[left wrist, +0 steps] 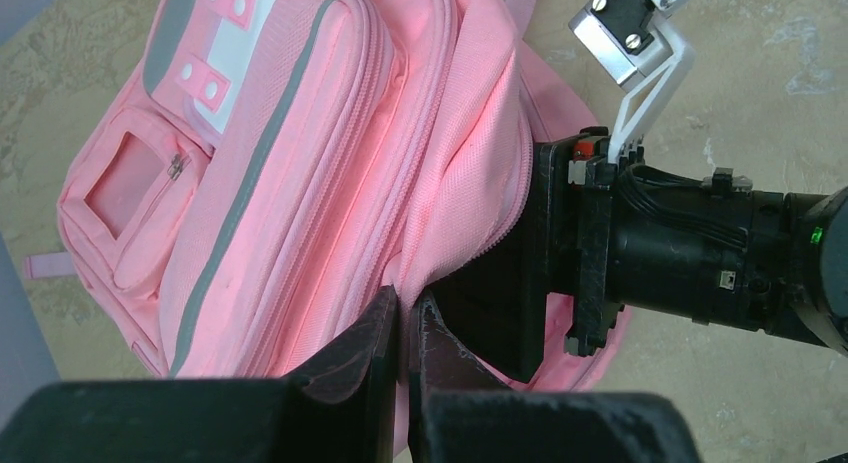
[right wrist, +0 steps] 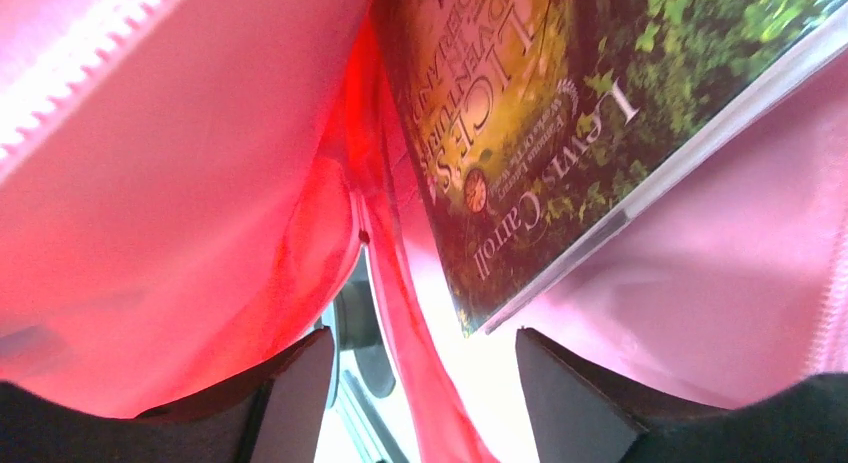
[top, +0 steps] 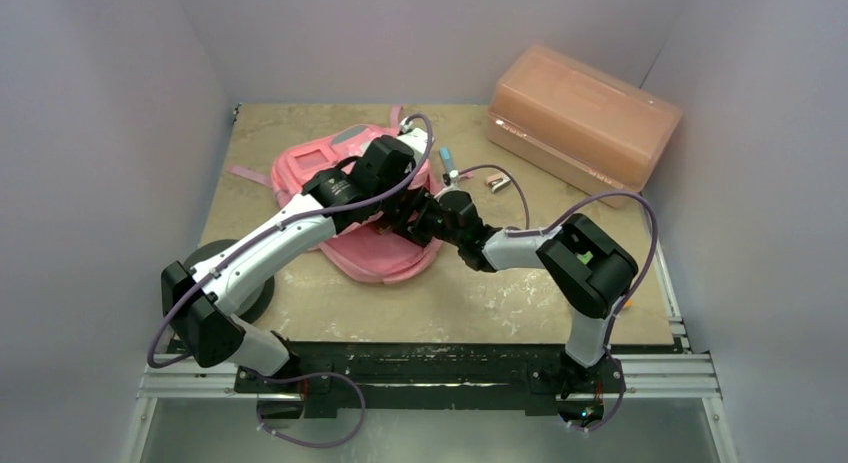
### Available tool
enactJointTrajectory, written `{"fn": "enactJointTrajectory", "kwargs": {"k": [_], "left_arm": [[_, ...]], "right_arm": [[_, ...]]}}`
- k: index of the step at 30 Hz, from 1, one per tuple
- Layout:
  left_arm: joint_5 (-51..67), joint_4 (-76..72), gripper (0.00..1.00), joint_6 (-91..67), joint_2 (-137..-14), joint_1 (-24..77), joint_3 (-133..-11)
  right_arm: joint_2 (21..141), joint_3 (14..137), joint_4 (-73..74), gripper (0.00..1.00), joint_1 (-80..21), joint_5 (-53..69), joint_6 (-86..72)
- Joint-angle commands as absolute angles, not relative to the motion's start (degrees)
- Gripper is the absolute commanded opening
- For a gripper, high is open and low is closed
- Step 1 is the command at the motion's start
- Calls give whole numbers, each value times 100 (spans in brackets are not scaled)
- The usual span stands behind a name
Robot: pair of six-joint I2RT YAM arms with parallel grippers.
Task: Pack the student bag
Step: Place the book in the student bag.
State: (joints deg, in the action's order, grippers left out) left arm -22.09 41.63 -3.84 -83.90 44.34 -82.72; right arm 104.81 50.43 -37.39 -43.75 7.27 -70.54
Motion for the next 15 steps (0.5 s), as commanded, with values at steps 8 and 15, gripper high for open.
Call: {"fn": "enactJointTrajectory", "kwargs": {"k": [8,15], "left_arm": [[-2094,3875,0,-432,-8507,4447,-8591],[-1987,3917,0,-517,-8597,4448,-8651]], "right_arm": [[11034,5352,-3775,50,-4171,1267,-7025],[11428,5786,-4074,20,-4217,1366,-7159]]}}
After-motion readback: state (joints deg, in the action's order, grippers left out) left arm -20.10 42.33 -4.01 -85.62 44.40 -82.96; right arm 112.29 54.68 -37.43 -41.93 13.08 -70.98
